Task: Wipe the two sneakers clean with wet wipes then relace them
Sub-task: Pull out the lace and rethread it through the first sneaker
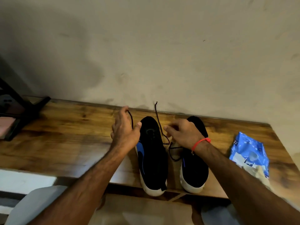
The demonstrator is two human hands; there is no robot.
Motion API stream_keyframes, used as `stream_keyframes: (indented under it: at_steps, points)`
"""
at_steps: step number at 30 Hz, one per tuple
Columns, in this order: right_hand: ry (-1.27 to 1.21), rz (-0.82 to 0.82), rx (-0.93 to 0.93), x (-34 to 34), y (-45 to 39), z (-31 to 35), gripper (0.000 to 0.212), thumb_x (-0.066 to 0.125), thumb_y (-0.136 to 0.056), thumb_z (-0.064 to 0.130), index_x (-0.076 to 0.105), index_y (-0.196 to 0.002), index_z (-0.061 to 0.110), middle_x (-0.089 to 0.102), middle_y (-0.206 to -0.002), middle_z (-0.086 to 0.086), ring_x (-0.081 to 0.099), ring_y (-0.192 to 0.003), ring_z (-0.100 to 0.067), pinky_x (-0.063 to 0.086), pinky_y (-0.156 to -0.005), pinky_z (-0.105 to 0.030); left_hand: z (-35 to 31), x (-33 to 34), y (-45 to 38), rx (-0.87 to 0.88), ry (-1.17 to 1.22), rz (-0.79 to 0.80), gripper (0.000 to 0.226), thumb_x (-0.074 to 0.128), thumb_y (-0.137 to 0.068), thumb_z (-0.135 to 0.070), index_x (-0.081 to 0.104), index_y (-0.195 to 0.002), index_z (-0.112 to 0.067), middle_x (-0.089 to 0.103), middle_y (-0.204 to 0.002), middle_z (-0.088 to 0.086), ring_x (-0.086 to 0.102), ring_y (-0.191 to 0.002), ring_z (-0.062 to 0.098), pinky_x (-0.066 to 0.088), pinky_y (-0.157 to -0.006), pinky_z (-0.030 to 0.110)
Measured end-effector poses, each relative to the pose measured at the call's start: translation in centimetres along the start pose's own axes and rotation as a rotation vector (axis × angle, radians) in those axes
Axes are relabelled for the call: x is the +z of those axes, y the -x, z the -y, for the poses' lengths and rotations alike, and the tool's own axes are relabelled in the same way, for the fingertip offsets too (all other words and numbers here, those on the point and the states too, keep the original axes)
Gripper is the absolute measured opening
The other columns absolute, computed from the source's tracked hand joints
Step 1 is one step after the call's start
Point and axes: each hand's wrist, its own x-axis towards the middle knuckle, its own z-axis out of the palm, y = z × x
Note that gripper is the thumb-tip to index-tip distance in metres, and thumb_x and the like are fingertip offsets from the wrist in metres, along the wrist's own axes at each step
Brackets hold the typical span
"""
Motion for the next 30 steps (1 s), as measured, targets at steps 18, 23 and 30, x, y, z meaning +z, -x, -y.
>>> stream_keyframes:
  at_steps: [18,23,30]
  points:
    - [-0.556,-0.056,0.184,6.5,-0.3,-0.5,0.010,0.069,-0.092,0.023,0.069,-0.086,0.016,0.071,-0.085,-0.007,0.068,-0.084,-0.024,0.056,-0.080,-0.041,0.5,2.0,2.7,-0.416,0.657,0.187,0.019,0.061,-0.102,-0.019,0.070,-0.119,-0.016,0.077,-0.092,-0.004,0.065,-0.079,0.012,0.046,-0.059,0.024]
    - [-0.652,-0.034,0.114,6.5,-0.2,-0.5,0.009,0.066,-0.095,0.020,0.067,-0.096,0.012,0.072,-0.069,-0.002,0.058,-0.064,-0.028,0.047,-0.059,-0.037,1.0,1.9,2.4,-0.155,0.496,0.061,0.015,0.072,-0.094,-0.018,0.076,-0.109,-0.019,0.076,-0.101,-0.004,0.068,-0.073,0.005,0.050,-0.058,0.016]
    - [-0.522,0.091,-0.087,6.6,0.0,-0.8,0.012,0.064,-0.095,0.014,0.074,-0.098,0.006,0.073,-0.084,-0.011,0.070,-0.077,-0.018,0.056,-0.071,-0.036,1.3,2.1,1.8,0.199,0.298,0.168,0.019,0.078,-0.088,-0.017,0.080,-0.107,-0.020,0.070,-0.115,-0.011,0.061,-0.111,-0.003,0.046,-0.100,0.016]
